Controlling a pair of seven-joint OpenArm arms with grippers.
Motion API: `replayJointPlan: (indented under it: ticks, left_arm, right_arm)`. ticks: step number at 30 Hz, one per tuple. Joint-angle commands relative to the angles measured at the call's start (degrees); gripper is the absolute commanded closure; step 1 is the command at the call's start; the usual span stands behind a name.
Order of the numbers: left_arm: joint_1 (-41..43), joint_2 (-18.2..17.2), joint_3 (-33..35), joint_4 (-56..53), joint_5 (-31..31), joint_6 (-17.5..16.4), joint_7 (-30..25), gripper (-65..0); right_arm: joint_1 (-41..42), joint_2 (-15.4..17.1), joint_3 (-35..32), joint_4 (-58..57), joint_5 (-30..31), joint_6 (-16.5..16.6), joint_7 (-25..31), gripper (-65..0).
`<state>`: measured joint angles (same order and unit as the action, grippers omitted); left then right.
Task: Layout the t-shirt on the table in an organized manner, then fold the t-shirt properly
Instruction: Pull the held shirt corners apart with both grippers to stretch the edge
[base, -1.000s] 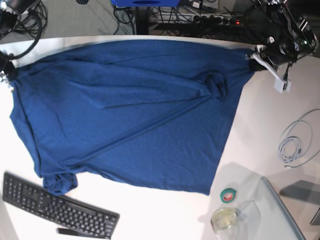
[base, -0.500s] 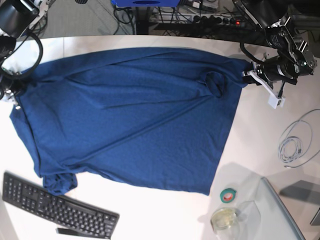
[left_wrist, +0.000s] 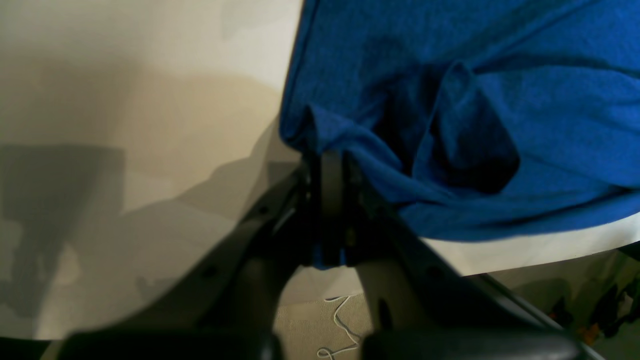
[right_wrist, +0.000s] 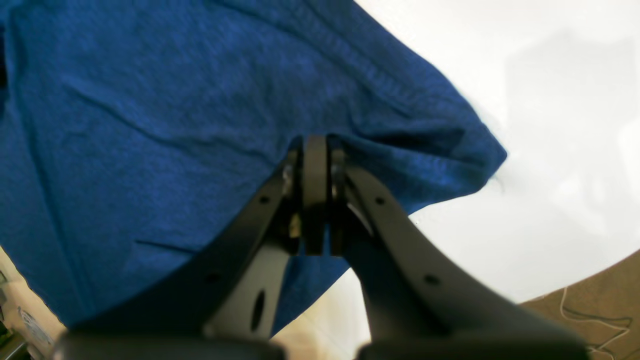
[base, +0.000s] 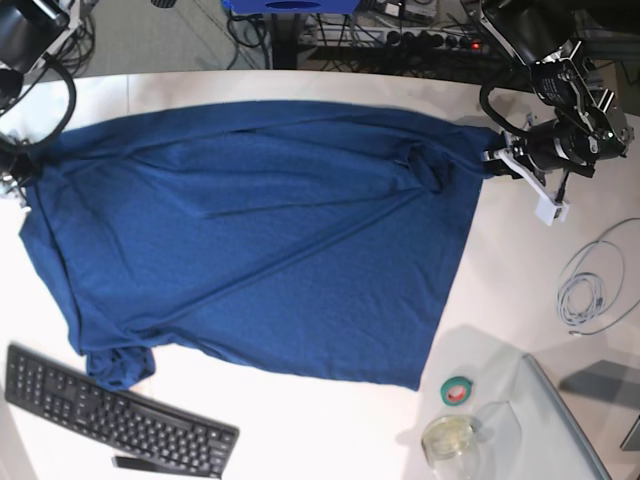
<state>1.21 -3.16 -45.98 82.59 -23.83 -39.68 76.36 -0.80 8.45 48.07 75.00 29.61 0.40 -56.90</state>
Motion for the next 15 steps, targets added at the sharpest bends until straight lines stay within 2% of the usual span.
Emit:
replayJointPlan:
  ticks: [1,15]
  left_arm:
    - [-0.64,-0.67,-0.05,1.06,-0.65,-0.32,-0.09,0.0]
    - [1.56,-1.02,-0.13,1.15,-0.65,-0.32,-0.01,0.0]
  right_arm:
    - [0.49,1.0,1.46,1.17,0.5,-0.01,0.51,-0.2]
    - [0.4,1.0,2.96,4.07,0.59,0.34,-0.28,-0.2]
